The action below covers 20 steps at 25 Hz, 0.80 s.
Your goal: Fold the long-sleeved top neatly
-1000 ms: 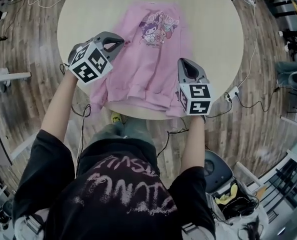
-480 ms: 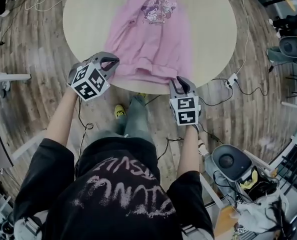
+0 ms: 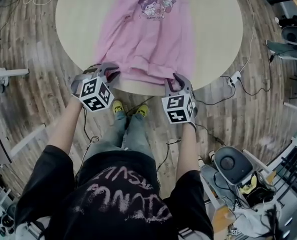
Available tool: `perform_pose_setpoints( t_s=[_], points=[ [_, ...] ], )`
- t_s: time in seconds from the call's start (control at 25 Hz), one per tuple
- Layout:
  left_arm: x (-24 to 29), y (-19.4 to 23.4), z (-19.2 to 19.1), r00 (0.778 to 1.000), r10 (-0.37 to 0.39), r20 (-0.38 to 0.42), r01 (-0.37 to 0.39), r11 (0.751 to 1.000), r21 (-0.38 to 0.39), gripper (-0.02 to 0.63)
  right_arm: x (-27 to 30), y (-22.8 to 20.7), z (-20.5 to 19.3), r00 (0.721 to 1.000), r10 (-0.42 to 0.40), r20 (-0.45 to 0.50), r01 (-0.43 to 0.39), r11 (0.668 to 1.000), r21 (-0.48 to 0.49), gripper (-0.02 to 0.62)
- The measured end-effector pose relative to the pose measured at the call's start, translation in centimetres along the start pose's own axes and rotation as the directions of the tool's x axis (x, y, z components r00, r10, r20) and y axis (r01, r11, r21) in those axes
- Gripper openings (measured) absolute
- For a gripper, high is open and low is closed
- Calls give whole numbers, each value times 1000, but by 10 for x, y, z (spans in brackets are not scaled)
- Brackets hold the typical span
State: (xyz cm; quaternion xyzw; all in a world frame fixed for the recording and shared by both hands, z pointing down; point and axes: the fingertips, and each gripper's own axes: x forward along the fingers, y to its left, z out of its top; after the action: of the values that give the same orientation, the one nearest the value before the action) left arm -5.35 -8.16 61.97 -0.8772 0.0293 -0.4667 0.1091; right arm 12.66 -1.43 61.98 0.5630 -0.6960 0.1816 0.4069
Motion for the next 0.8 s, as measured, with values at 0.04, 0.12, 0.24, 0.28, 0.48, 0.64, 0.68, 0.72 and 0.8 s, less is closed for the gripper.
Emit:
perform_pose_setpoints(
  t_s=[0.04,0.12,0.24,0.28,0.48,0.64,0.68,0.72,0.8],
  points=[
    [0,2,1,1000,11,2,-11,1000,-13,35,0,-2,2,1000,-10,16,10,1000,-15,75],
    [-6,6,4,999,22,28,-21,999,-51,32,-7,-5,8,998,-20,57,22,999,-33,26],
    [-25,19,11,995,62,83,-53,992,-113,21,-19,-8,15,995,-6,97,13,997,-71,14],
    [-32,24,13,991,82,101,-68,988,-139,21,-23,-10,16,995,-6,103,14,996,-83,14],
    [-52,31,21,976,155,155,-116,965,-236,19,-34,-19,7,993,-6,122,17,996,-89,14],
    [-56,14,2,974,171,151,-121,948,-294,18,-38,0,-10,994,8,110,3,995,-101,17],
    [-56,10,-9,976,167,140,-116,942,-313,18,-36,8,-14,995,19,99,-10,995,-96,20],
    [-55,6,-22,980,159,120,-112,937,-331,18,-34,17,-20,996,34,81,-27,996,-88,25],
    [-51,-4,-48,989,134,69,-102,931,-352,19,-31,32,-34,997,69,42,-66,996,-62,62]
  ],
)
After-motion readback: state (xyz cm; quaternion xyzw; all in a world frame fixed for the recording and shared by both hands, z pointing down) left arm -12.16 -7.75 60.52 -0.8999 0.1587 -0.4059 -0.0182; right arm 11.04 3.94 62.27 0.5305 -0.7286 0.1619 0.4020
